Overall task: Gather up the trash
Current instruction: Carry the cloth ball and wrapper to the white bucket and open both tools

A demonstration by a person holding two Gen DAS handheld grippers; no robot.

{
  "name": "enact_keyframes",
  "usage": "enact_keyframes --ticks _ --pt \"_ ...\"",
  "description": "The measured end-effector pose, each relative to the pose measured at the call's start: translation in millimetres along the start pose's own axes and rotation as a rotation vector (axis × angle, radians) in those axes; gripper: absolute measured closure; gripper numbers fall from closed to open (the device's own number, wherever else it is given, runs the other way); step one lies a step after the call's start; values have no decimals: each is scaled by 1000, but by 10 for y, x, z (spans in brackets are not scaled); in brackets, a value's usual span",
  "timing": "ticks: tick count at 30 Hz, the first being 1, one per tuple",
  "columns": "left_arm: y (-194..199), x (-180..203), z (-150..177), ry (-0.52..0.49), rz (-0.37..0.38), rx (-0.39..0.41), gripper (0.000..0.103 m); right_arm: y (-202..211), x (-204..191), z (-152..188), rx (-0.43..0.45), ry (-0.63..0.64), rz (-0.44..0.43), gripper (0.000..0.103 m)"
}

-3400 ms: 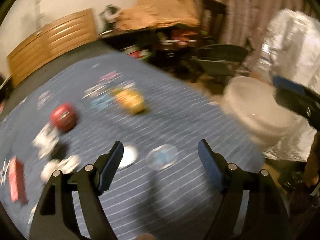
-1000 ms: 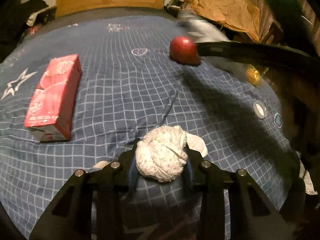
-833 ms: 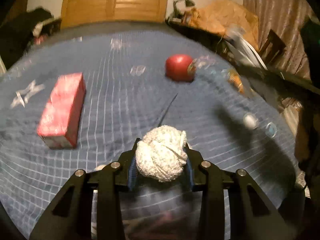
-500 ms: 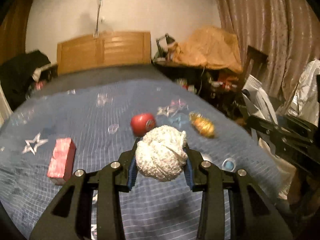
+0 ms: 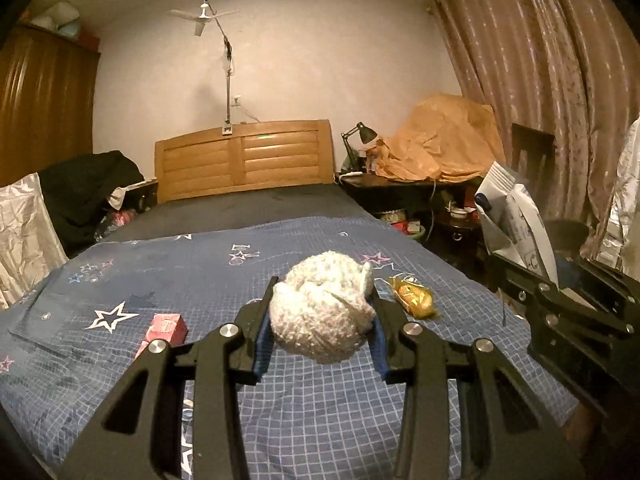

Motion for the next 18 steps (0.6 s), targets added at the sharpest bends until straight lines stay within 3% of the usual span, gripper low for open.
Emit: enact_keyframes --ticks 18 --pt "10 121 -33 -24 -5 4 65 -205 2 0 -17 -12 -4 67"
Point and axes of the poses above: each gripper's, at about its wrist camera, not at the fingertips, and y roughly against the way its jaws point, x to its right, z to its underside, the point moved 9 cm from there along -y, roughly the way its jaws point, and after that the axes turned 9 degrees about z, right-handed, at the moved point
